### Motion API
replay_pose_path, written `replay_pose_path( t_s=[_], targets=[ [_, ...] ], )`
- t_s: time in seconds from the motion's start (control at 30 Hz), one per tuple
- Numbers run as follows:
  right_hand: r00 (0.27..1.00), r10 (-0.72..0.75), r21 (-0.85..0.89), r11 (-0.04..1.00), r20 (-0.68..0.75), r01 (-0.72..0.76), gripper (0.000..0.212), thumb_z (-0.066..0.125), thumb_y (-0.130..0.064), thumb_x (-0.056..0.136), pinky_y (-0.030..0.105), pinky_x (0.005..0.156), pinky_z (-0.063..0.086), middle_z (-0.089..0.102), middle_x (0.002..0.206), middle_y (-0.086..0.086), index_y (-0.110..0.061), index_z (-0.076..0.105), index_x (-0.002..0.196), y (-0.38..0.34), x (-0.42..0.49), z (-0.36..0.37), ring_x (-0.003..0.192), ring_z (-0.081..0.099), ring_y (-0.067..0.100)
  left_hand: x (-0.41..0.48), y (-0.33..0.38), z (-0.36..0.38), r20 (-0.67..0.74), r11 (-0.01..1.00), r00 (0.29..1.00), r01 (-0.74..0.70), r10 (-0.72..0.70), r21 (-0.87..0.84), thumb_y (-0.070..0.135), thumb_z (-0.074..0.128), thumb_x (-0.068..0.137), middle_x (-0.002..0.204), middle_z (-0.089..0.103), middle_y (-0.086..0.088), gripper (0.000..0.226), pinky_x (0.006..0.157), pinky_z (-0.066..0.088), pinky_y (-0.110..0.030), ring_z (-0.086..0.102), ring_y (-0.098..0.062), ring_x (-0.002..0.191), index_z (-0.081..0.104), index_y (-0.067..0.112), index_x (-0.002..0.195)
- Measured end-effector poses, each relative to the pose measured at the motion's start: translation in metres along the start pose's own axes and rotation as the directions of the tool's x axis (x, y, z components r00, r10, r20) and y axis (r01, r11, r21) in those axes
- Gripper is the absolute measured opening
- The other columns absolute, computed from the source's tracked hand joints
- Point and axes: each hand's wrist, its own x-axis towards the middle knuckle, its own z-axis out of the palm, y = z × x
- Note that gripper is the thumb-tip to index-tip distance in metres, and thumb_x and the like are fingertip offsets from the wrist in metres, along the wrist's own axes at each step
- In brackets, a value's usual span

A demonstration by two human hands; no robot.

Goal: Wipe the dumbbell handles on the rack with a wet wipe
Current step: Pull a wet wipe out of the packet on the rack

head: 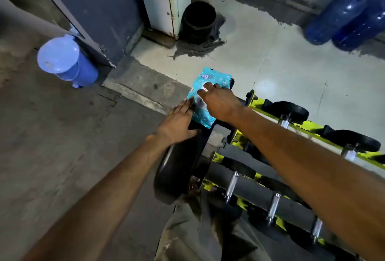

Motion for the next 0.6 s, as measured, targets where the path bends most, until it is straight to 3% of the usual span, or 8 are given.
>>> replay_pose_path(
  t_s=[0.13,0.33,0.47,0.6],
  targets=[
    [0.999,-0.023,-0.140,0.990,0.029,0.027,0.054,0.056,-0.005,0.089,0.044,0.083,0.049,0.044,0.138,0.014,-0.017,0.046,0.140,0.003,0.014,0.004,0.123,0.047,0.034,0.015,-0.003,0.005,0.029,0.999,0.999,-0.030,0.029,0.035,0.050,0.069,0.093,0.175,0.005,-0.011,0.103,0.131,0.010,-0.042,0.004,-0.025,0.162,0.011,0.005,0.166],
    [0.995,-0.100,-0.202,0.974,0.021,0.102,0.049,0.035,-0.001,0.086,0.043,0.079,0.048,0.045,0.135,0.018,-0.009,0.052,0.131,0.008,0.025,-0.001,0.125,0.046,0.036,0.021,-0.009,0.016,0.029,0.998,0.999,-0.040,0.039,0.054,0.055,0.068,0.092,0.174,0.007,-0.015,0.107,0.131,0.011,-0.043,0.007,-0.027,0.162,0.011,0.003,0.166],
    [0.990,-0.138,-0.186,0.973,-0.006,0.134,0.045,0.058,0.005,0.080,0.044,0.070,0.051,0.048,0.129,0.021,-0.005,0.051,0.123,0.013,0.031,-0.001,0.119,0.050,0.037,0.023,-0.011,0.018,0.025,0.999,0.998,-0.052,0.052,0.003,0.054,0.069,0.091,0.174,0.007,-0.016,0.112,0.130,0.014,-0.045,0.005,-0.027,0.162,0.003,0.005,0.167],
    [0.990,-0.140,-0.163,0.977,-0.020,0.135,0.054,0.068,0.006,0.066,0.040,0.060,0.048,0.051,0.122,0.020,-0.005,0.049,0.116,0.018,0.025,-0.003,0.108,0.053,0.035,0.024,-0.011,0.019,0.004,0.999,0.999,-0.038,0.038,-0.014,0.054,0.069,0.089,0.174,0.010,-0.016,0.115,0.130,0.016,-0.046,0.007,-0.027,0.162,0.000,0.003,0.166]
  ],
)
